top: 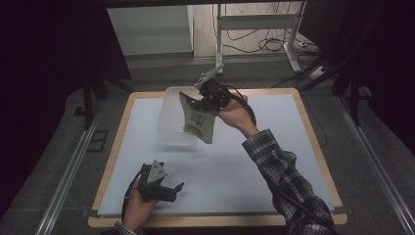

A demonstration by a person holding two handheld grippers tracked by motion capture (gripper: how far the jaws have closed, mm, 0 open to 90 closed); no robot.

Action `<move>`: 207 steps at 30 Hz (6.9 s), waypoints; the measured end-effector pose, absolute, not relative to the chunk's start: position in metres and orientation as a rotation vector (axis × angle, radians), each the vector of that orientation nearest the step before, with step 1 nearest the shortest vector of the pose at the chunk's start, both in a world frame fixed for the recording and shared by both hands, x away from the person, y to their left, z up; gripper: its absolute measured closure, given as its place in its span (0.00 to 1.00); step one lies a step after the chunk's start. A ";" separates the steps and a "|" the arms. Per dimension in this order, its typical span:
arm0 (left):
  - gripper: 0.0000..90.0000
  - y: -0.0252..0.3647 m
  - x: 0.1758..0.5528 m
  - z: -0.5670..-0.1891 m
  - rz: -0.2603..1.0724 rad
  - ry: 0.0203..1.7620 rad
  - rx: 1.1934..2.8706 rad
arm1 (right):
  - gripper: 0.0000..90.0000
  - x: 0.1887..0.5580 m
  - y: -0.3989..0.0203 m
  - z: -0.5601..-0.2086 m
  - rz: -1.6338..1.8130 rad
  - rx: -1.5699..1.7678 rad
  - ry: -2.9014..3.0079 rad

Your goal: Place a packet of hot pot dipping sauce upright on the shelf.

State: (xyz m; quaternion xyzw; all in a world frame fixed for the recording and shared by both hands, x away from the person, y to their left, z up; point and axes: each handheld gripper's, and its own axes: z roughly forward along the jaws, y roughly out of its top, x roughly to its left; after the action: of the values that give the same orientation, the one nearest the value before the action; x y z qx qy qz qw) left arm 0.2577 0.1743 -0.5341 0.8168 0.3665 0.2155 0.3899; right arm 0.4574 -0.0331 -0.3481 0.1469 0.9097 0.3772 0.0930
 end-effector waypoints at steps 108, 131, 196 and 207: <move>0.00 0.175 0.258 -0.535 0.535 0.930 2.067 | 0.21 0.439 -0.043 -0.394 1.216 0.532 2.611; 0.00 0.174 0.257 -0.535 0.535 0.920 2.071 | 0.06 0.428 -0.075 -0.413 1.269 0.553 2.599; 0.00 0.173 0.256 -0.535 0.546 0.911 2.073 | 0.00 0.346 -0.240 -0.459 1.242 0.850 2.458; 0.00 0.173 0.256 -0.535 0.553 0.909 2.077 | 0.00 0.330 -0.264 -0.478 1.199 0.885 2.453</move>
State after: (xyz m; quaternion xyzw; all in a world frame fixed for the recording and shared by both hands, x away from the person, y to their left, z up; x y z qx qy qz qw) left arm 0.2560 0.1727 -0.5351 0.8185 0.3583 0.2177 0.3928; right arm 0.3296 -0.2640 -0.4783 0.3055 0.8469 0.4138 0.1353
